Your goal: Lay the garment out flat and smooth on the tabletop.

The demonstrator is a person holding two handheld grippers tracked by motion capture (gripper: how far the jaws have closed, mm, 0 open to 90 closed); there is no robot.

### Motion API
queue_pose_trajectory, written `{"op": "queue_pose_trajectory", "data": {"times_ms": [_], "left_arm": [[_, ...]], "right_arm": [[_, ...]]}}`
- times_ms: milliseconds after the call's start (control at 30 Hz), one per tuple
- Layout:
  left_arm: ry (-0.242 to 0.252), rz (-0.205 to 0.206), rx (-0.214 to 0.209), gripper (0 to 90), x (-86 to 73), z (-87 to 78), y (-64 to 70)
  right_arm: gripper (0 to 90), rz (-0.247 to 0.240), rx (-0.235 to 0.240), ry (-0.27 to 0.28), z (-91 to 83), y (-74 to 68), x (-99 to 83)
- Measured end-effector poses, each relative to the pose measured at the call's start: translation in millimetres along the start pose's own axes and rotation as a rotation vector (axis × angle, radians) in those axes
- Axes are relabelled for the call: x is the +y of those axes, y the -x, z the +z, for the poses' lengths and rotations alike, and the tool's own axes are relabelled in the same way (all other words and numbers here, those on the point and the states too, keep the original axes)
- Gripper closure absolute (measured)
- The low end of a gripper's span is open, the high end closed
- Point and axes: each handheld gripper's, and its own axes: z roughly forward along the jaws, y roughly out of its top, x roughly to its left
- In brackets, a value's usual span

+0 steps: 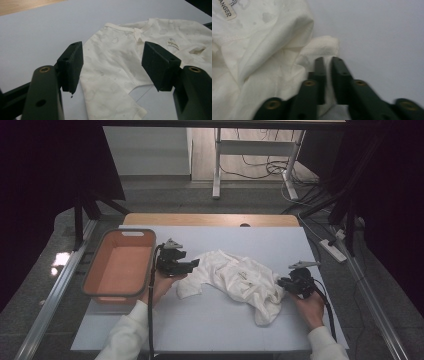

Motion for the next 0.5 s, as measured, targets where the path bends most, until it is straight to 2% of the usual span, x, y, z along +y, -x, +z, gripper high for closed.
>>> {"op": "queue_pose_trajectory", "data": {"times_ms": [67,167,300,367,500], "left_arm": [[0.002,0.000,0.002,34.4,-0.1,-0.6,-0.4],[0.004,-0.003,0.003,34.4,-0.1,-1.0,-1.7],[0.010,-0.006,0.007,34.4,-0.1,-2.0,-2.8],[0.011,-0.004,0.008,34.4,0.1,-2.5,-2.9],[0.016,-0.007,0.011,34.4,0.1,-3.5,-3.3]], "right_arm": [[87.5,-0.024,-0.038,0.005,-4.0,-1.2,0.4],[87.6,-0.019,-0.068,0.068,-16.3,0.0,2.3],[87.5,-0.018,-0.151,0.133,-39.1,7.8,3.0],[87.5,0.008,-0.172,0.145,-45.9,14.2,1.2],[87.0,0.022,-0.228,0.148,-53.3,22.2,-3.8]]}}
